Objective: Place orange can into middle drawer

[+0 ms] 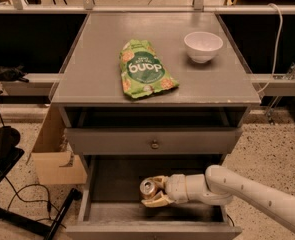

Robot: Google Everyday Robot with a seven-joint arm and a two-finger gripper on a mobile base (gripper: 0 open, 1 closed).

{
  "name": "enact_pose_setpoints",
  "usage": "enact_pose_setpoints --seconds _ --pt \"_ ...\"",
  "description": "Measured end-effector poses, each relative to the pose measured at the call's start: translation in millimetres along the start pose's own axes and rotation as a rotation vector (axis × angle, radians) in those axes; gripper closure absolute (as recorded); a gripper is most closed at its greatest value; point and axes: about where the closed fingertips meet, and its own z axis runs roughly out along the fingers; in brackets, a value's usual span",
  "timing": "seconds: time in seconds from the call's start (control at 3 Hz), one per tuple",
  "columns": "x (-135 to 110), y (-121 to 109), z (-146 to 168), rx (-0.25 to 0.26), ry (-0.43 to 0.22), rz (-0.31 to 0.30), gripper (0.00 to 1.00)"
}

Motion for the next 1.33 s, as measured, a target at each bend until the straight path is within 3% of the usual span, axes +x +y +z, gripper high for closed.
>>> enact_pose_setpoints --seconds 0.67,1.0,1.33 --pt "0.0 0.0 0.1 0.000 0.000 0.000 0.36" --pt "0.0 0.0 0.1 0.000 0.000 0.000 0.06" --pt "-0.3 0.3 0.5 -0.001 0.000 0.000 0.00"
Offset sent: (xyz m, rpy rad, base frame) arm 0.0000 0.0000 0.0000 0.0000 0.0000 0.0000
